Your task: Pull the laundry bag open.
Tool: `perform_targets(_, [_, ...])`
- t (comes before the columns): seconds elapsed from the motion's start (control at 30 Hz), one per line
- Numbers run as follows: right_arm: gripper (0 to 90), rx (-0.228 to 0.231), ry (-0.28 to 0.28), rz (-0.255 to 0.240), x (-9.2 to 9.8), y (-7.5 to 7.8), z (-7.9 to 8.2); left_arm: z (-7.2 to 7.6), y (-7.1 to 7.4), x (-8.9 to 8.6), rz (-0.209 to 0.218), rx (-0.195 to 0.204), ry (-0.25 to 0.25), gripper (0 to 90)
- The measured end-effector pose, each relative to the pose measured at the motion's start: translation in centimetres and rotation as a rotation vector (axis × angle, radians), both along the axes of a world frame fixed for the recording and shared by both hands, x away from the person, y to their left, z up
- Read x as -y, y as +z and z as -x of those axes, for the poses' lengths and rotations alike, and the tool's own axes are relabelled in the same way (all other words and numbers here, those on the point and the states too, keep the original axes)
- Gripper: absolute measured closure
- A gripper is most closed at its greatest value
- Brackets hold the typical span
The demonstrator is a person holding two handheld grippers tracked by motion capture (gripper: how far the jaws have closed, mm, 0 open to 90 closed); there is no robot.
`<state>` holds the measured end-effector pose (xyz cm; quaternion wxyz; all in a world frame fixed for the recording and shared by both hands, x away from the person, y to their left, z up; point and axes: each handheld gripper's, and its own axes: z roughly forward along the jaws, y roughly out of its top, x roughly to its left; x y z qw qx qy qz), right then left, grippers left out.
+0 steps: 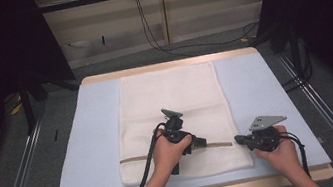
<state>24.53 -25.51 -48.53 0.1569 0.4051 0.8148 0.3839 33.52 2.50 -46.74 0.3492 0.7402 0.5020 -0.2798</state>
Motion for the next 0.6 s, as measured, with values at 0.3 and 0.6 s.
perform_targets(0.3, [90.0,0.003,0.005,0.007,-0.03,0.03,0.02,0.1,-0.09,0.02,-0.001,0.004,0.004,87.3])
perform_targets(0.6, [90.0,0.003,0.007,0.01,-0.06,0.03,-0.01,0.16,0.02,-0.88,-0.002,0.005,0.014,87.4])
